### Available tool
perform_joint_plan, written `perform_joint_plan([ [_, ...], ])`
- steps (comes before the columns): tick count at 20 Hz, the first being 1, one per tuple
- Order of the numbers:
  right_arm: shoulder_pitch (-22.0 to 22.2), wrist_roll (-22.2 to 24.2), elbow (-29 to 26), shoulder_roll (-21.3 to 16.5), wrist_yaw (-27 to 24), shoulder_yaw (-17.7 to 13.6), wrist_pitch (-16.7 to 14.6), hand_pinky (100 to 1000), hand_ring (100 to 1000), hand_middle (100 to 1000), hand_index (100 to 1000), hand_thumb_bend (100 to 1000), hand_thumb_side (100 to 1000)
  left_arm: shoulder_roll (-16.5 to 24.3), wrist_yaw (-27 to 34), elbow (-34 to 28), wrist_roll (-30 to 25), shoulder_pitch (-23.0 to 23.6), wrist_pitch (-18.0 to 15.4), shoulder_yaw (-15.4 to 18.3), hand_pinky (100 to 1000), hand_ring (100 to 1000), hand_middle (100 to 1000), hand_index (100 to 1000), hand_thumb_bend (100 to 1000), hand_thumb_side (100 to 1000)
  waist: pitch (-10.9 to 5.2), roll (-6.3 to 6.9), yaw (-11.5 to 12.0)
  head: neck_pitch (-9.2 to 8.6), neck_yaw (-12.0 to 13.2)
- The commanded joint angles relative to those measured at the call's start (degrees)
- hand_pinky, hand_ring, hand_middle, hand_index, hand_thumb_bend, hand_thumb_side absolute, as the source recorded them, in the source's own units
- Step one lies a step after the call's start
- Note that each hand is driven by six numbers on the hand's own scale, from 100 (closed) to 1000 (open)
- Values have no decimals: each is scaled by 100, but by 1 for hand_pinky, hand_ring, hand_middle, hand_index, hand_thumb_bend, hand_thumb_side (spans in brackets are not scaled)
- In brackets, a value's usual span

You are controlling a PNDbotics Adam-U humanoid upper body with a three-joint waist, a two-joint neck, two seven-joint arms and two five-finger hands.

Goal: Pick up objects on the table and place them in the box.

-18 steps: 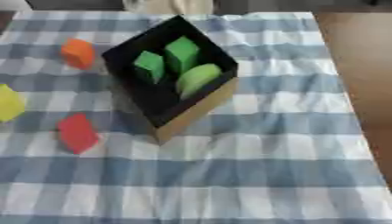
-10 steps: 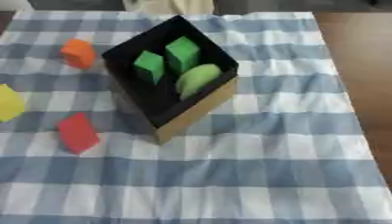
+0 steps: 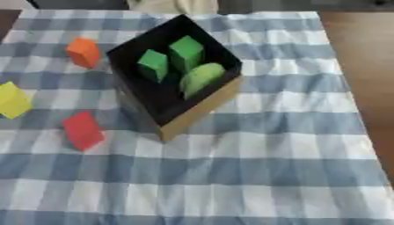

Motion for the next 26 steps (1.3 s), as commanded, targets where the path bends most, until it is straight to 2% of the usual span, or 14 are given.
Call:
perform_joint_plan([
  [1, 21, 766, -114, -161, 33, -14, -731, 972, 1000, 452, 985, 100, 524, 525, -245, 168, -479, -202, 100, -179, 835, 778, 748, 898, 298, 747, -181, 94, 15, 21, -9],
  [6, 39, 815, -114, -192, 42, 20, -722, 973, 1000, 448, 986, 100, 524, 810, -730, 478, -1376, -551, 164, -624, 840, 801, 766, 904, 330, 798, -189, 118, 16, 31, -19],
  [11, 43, 869, -114, -210, 54, 51, -693, 974, 1000, 446, 987, 100, 525, 897, -974, 609, -2168, -935, 129, -1032, 848, 815, 778, 902, 383, 796, -191, 137, 18, 33, -50],
  [14, 45, 890, -114, -229, 48, 65, -687, 974, 1000, 445, 987, 100, 525, 892, -1013, 663, -2578, -1126, 136, -1213, 869, 836, 797, 902, 422, 761, -193, 151, 16, 26, -69],
  [20, 47, 918, -114, -242, 62, 83, -644, 976, 1000, 443, 988, 100, 525, 814, -1115, 846, -3425, -1448, 209, -1411, 933, 891, 830, 913, 483, 764, -203, 176, 8, 32, -64],
  [26, 41, 926, -114, -235, 89, 88, -595, 978, 1000, 440, 989, 100, 525, 726, -1287, 1220, -4261, -1562, 296, -1586, 950, 906, 827, 905, 548, 715, -204, 197, -22, 29, -18],
])
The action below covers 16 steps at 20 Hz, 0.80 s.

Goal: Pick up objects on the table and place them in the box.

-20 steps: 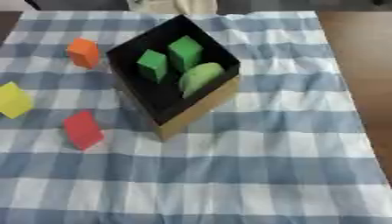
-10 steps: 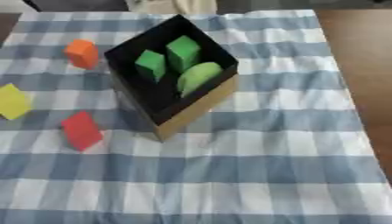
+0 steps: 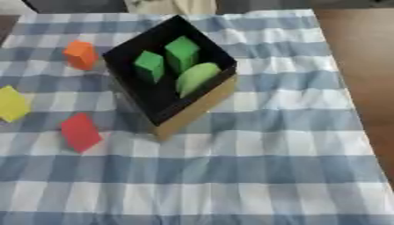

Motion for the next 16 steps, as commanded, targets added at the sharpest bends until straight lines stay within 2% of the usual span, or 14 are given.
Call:
perform_joint_plan([
  [1, -8, 780, -114, -136, 39, -17, -733, 978, 1000, 440, 989, 100, 525, 103, -79, 181, -362, -125, 21, -34, 952, 908, 826, 904, 553, 714, -180, 88, -14, 31, 31],
  [4, -12, 783, -114, -118, 57, -18, -710, 979, 1000, 438, 990, 100, 525, 44, -129, 429, -569, -151, 85, -103, 968, 917, 826, 902, 600, 693, -175, 88, -30, 47, 48],
  [11, -24, 786, -114, -55, 128, -26, -644, 983, 1000, 433, 993, 100, 525, -154, -537, 1105, -879, -255, 462, -248, 978, 921, 812, 884, 631, 739, -157, 102, -64, 77, 89],
  [16, -34, 766, -114, -22, 182, -38, -599, 986, 1000, 428, 994, 100, 524, -308, -673, 1615, -1041, -324, 532, -330, 977, 919, 809, 872, 661, 740, -144, 115, -92, 101, 123],
])
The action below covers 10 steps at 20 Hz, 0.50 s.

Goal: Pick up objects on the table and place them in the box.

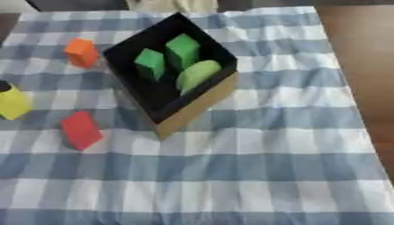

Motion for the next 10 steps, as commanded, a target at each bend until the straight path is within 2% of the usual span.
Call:
perform_joint_plan([
  [1, -31, 690, -114, -60, 54, -40, -658, 986, 1000, 428, 995, 100, 524, 53, -100, 279, -108, -143, 23, -5, 976, 918, 808, 871, 664, 739, -143, 93, -6, 52, 40],
  [10, -55, 647, -114, -1, 144, -60, -569, 990, 1000, 423, 994, 100, 524, -317, -173, 947, -204, -378, 45, -52, 954, 884, 774, 861, 670, 623, -133, 102, -39, 77, 86],
])
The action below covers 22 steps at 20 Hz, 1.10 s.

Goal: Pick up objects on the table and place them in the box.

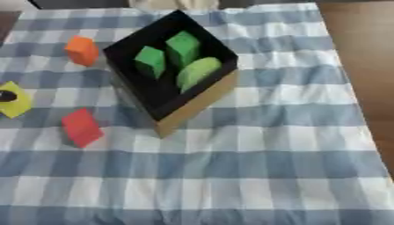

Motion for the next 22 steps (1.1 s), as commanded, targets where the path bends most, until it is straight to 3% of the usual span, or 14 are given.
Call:
perform_joint_plan([
  [1, -30, 614, -114, -50, 91, -58, -582, 991, 1000, 422, 994, 100, 524, 46, 32, 139, -44, -164, 10, 19, 953, 883, 773, 863, 665, 620, -131, 83, -7, 34, 39],
  [5, -41, 583, -114, -29, 132, -68, -534, 993, 1000, 420, 995, 100, 524, -45, 103, 225, -82, -208, -5, 0, 945, 877, 764, 855, 654, 542, -124, 90, -26, 42, 45],
  [7, -43, 569, -114, -19, 150, -74, -518, 994, 1000, 419, 995, 100, 524, -52, 80, 249, -120, -212, -11, -4, 939, 874, 761, 850, 643, 436, -122, 95, -31, 47, 56],
  [11, -56, 546, -114, -1, 179, -79, -479, 996, 1000, 417, 995, 100, 524, -96, -47, 370, -151, -232, 26, 14, 927, 867, 752, 842, 610, 392, -118, 102, -34, 50, 82],
  [15, -55, 534, -114, 25, 207, -88, -462, 998, 1000, 414, 997, 100, 523, -176, -96, 497, -126, -267, 81, 21, 908, 845, 722, 818, 552, 405, -110, 99, -45, 59, 101],
  [19, -66, 527, -114, 48, 248, -93, -424, 999, 1000, 413, 997, 100, 523, -263, -85, 596, -60, -312, 145, 7, 909, 848, 733, 832, 569, 472, -103, 105, -54, 60, 119],
  [22, -68, 526, -114, 60, 267, -96, -411, 1000, 1000, 411, 997, 100, 523, -336, -86, 645, -4, -348, 152, 8, 905, 842, 717, 818, 555, 460, -101, 108, -65, 46, 123],
])
